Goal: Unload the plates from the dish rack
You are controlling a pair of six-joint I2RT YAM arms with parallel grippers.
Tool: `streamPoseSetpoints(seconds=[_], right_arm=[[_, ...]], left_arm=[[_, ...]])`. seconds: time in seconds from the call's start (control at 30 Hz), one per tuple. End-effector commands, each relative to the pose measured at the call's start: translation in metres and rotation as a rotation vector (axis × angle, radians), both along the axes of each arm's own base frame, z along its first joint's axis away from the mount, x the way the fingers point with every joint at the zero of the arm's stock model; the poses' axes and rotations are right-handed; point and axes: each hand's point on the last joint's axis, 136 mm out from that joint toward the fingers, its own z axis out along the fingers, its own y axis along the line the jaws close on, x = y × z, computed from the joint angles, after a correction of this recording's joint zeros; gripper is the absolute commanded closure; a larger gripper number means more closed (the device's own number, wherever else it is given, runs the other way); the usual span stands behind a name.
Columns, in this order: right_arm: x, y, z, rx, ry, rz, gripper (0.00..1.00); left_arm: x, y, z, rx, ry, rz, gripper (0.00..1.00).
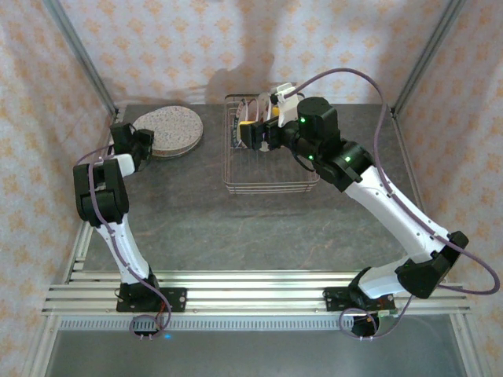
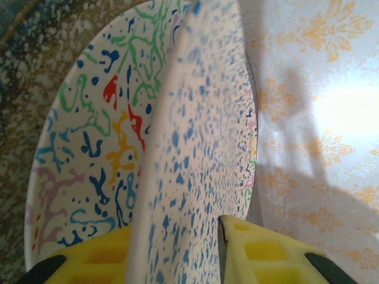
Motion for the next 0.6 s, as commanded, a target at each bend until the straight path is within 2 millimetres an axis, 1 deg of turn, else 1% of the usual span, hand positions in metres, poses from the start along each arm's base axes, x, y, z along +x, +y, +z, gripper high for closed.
streamPoseSetpoints(seconds=[0.0,0.07,0.13,0.23,0.37,0.57], right_arm=[[-0.009,-0.003,0.022,0.043,-0.026,0.010,0.01],[-0.009,-0.003,0.021,0.043,-0.024,0.009,0.01],[-0.009,-0.003,0.021,0.045,-0.024,0.010,0.01],[-0.009,-0.004,0.021,0.046,-0.022,0.006,0.01],[-0.009,-0.004,0.020,0.046,-0.021,0.005,0.01],[-0.009,-0.004,0.022,0.053,-0.023,0.001,0.01]], left_arm=[[0.004,0.006,0.011,0.025,-0.011,-0.018,0.65],[0.001,0.007,0.010,0.028,0.010,-0.022,0.62],[-0.001,0.007,0.010,0.033,0.042,-0.028,0.55],[-0.005,0.006,0.009,0.044,0.098,-0.044,0.50],[-0.008,0.003,0.000,0.032,0.190,-0.083,0.46],[-0.016,0.004,-0.008,0.033,0.262,-0.084,0.45]])
